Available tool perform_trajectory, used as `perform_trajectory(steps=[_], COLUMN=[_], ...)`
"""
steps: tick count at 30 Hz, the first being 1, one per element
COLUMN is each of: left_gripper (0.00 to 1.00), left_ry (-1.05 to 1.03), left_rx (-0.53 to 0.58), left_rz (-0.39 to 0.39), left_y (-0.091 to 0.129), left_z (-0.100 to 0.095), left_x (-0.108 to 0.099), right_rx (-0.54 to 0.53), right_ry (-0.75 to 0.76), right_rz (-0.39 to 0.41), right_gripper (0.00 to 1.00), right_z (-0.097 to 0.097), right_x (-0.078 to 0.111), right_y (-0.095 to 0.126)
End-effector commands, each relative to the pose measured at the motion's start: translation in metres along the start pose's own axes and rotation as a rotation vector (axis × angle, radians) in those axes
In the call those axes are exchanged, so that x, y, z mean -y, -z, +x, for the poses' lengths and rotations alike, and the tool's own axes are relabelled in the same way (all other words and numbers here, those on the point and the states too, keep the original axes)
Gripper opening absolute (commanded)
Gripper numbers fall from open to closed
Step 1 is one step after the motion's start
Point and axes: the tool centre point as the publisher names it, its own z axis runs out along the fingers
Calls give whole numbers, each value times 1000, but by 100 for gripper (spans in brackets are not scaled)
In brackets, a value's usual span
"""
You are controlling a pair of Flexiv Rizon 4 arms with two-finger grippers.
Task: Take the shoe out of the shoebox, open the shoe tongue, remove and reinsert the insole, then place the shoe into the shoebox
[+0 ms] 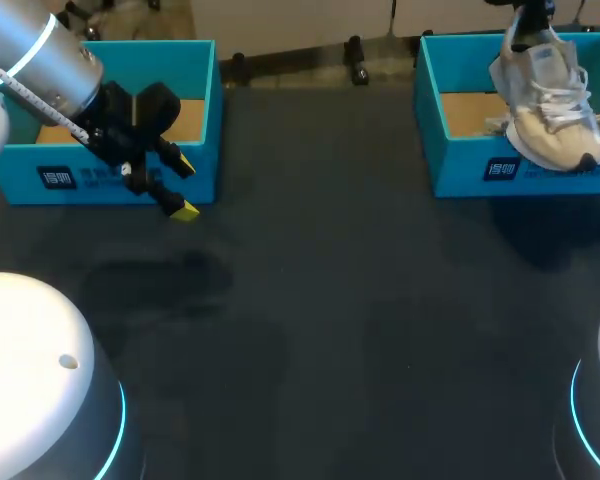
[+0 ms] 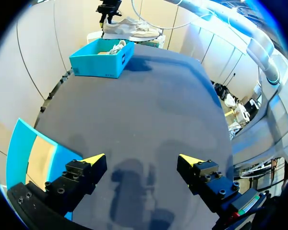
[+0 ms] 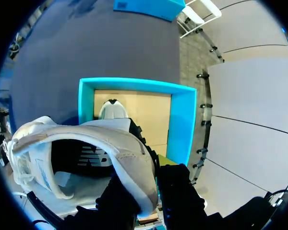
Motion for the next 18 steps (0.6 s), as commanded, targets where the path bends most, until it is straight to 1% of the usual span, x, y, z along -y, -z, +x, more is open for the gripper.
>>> perform_trajectory(steps=[1, 6, 7, 10, 12, 14, 15, 18], left_gripper=[100, 100, 100, 100, 100, 100, 100, 100], left_ry=[1, 1, 1, 1, 1, 1, 1, 1], left_rx=[1, 1, 1, 1, 1, 1, 1, 1], left_rz=[-2, -2, -2, -2, -2, -2, -2, -2], left_y=[1, 1, 1, 1, 1, 1, 1, 1], left_z=[1, 1, 1, 1, 1, 1, 1, 1], left_x=[0, 0, 0, 0, 0, 0, 0, 0], right_rx=[-1, -1, -8, -6, -6, 0, -5, -3], right_ry=[0, 0, -14, -67, -87, -103, -112, -128], right_rz=[1, 1, 6, 15, 33, 33, 42, 30], right_gripper=[0, 0, 0, 0, 0, 0, 0, 0], right_z=[0, 0, -3, -17, -27, -37, -45, -60], right_x=[0, 0, 2, 15, 24, 30, 35, 45], right_y=[2, 2, 0, -4, -7, -10, -14, -20])
